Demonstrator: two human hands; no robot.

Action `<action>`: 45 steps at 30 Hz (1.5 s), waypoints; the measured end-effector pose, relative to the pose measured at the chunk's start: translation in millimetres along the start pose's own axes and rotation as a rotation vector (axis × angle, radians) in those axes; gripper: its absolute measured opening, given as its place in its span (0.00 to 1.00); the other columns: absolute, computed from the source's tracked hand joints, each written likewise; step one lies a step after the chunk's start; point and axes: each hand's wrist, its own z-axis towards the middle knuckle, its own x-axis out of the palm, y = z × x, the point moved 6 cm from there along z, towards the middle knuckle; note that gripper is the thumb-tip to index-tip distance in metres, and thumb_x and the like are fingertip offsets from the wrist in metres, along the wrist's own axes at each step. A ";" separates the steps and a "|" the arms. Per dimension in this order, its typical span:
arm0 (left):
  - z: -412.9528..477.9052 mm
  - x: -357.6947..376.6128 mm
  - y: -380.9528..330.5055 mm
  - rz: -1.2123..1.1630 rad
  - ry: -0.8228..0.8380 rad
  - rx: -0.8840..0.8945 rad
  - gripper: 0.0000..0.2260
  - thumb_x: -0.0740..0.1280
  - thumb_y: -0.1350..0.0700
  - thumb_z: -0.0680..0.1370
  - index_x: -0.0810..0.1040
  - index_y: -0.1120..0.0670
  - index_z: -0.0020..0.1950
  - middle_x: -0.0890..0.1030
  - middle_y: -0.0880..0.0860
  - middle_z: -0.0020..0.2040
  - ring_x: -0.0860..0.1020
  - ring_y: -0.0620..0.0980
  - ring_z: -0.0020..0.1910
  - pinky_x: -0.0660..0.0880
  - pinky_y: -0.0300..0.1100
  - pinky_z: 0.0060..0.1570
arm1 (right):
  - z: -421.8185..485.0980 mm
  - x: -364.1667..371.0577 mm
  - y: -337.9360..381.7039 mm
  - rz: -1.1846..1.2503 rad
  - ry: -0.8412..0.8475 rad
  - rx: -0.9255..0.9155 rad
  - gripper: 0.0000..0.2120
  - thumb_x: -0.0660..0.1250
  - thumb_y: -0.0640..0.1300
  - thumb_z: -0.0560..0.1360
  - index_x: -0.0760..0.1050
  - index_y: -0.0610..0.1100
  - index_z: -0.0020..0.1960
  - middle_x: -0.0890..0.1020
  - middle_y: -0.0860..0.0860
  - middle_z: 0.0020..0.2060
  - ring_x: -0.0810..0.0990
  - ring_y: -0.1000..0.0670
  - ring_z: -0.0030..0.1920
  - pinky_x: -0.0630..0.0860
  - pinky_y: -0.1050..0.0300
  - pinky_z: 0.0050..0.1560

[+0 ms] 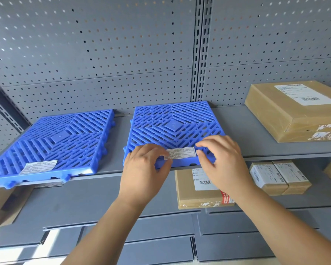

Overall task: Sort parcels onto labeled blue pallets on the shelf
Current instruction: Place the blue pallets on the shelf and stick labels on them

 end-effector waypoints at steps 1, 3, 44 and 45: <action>-1.4 -0.1 -0.5 -0.001 -0.006 -0.002 0.04 0.76 0.55 0.75 0.85 0.50 0.49 0.85 0.45 0.50 0.82 0.53 0.50 0.76 0.53 0.54 | -0.6 -1.0 -1.2 -0.007 -0.002 0.012 0.05 0.71 0.40 0.75 0.83 0.43 0.51 0.83 0.51 0.48 0.80 0.45 0.49 0.74 0.44 0.52; -3.4 -0.1 -2.0 0.005 -0.019 -0.011 0.05 0.76 0.55 0.75 0.85 0.50 0.50 0.84 0.45 0.50 0.82 0.53 0.50 0.76 0.53 0.54 | -1.9 -2.2 -1.7 -0.019 -0.002 0.029 0.06 0.74 0.38 0.74 0.83 0.43 0.51 0.83 0.51 0.48 0.79 0.45 0.49 0.74 0.45 0.53; -56.5 165.0 -436.5 -0.104 0.127 0.400 0.16 0.68 0.45 0.79 0.78 0.47 0.65 0.78 0.48 0.60 0.76 0.55 0.58 0.72 0.52 0.55 | -169.0 -386.6 -197.6 -0.294 -0.143 0.455 0.19 0.69 0.48 0.78 0.76 0.45 0.67 0.78 0.51 0.65 0.69 0.50 0.65 0.67 0.54 0.67; -56.1 171.6 -448.1 -0.116 0.141 0.406 0.16 0.67 0.46 0.79 0.78 0.47 0.65 0.78 0.48 0.61 0.76 0.54 0.59 0.72 0.52 0.55 | -171.5 -396.6 -203.7 -0.293 -0.155 0.466 0.19 0.69 0.48 0.78 0.76 0.45 0.68 0.78 0.51 0.65 0.69 0.51 0.64 0.66 0.55 0.66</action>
